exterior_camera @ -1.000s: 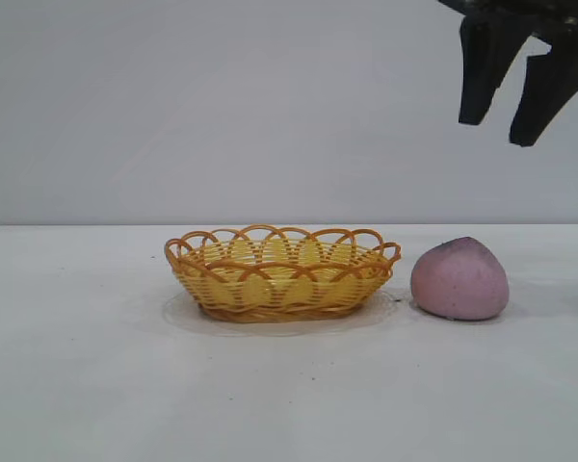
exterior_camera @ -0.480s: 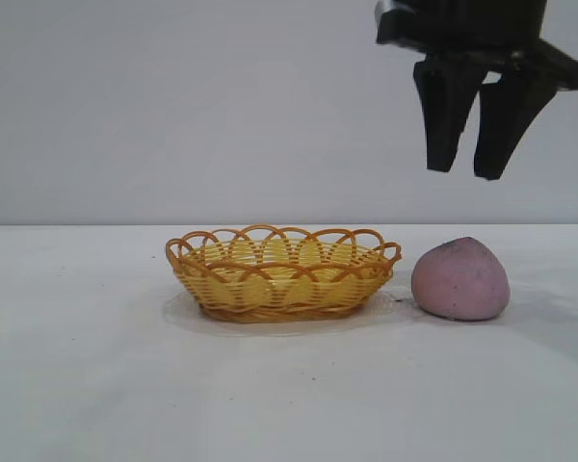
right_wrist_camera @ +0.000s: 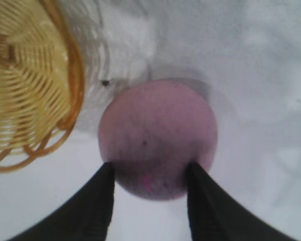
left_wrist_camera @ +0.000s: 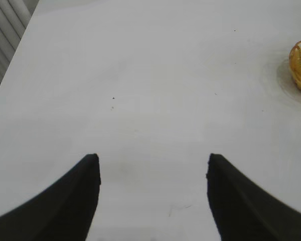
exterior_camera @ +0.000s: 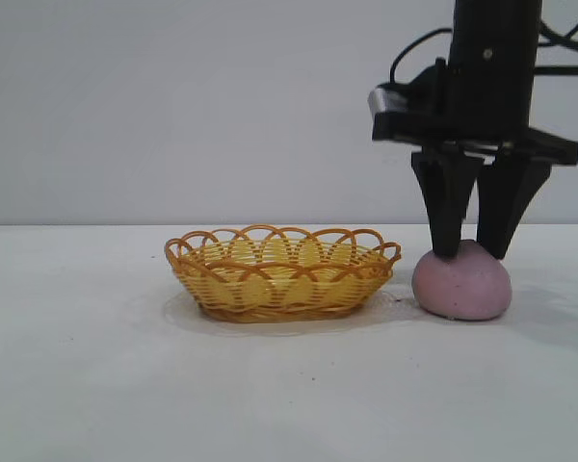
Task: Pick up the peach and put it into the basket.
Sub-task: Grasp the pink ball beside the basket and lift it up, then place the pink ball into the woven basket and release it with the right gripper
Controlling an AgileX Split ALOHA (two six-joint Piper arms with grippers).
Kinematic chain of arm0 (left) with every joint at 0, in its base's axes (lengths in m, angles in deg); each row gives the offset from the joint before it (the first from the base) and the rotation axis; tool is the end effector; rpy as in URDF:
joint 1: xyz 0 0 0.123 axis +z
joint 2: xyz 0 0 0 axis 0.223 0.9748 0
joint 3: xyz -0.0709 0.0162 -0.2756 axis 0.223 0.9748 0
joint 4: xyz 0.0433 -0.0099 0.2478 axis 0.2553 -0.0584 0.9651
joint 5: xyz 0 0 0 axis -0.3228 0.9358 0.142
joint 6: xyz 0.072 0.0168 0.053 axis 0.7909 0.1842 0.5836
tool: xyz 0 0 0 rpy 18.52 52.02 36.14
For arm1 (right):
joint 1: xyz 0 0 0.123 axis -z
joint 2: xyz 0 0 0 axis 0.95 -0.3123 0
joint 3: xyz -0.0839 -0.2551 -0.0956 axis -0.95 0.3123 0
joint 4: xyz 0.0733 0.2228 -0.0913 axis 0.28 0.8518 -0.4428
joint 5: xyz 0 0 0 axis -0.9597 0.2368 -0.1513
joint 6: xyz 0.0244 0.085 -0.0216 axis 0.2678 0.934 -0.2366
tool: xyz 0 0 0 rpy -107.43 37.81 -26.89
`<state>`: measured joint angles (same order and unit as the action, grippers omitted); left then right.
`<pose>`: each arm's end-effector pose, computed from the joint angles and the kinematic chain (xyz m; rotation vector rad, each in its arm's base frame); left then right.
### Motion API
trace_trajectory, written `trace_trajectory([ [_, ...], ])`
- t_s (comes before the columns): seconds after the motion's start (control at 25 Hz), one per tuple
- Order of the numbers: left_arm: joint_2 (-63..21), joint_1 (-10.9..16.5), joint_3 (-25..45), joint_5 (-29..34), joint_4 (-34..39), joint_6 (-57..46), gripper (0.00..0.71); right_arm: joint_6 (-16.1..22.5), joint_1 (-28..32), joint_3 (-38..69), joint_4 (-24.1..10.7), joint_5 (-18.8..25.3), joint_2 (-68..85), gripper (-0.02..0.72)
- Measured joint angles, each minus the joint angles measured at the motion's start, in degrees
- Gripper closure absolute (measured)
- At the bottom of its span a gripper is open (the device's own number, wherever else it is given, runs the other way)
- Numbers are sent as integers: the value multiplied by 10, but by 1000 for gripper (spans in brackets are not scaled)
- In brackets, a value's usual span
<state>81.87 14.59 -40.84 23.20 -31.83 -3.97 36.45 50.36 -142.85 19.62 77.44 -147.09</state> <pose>-0.0086 0.0012 0.2676 -0.0348 2.1020 0.0379 0.3606 0.1568 0.1512 0.5837 -2.9667 -0.2103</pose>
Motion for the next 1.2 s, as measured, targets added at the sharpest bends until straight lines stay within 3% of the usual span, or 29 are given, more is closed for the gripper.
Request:
trace_trajectory([
  [0.16,0,0,0,0,0,0,303,-1,0,-1,-14,-1,-1,703],
  [0.56,0,0,0,0,0,0,303,-3,0,-50,-41,17,43,703],
  [0.84,0,0,0,0,0,0,303,-3,-25,-141,4,41,70,703],
  [0.96,0,0,0,0,0,0,303,-3,-51,-146,25,33,69,703],
  [1.2,0,0,0,0,0,0,303,-4,-104,-146,35,13,42,703],
])
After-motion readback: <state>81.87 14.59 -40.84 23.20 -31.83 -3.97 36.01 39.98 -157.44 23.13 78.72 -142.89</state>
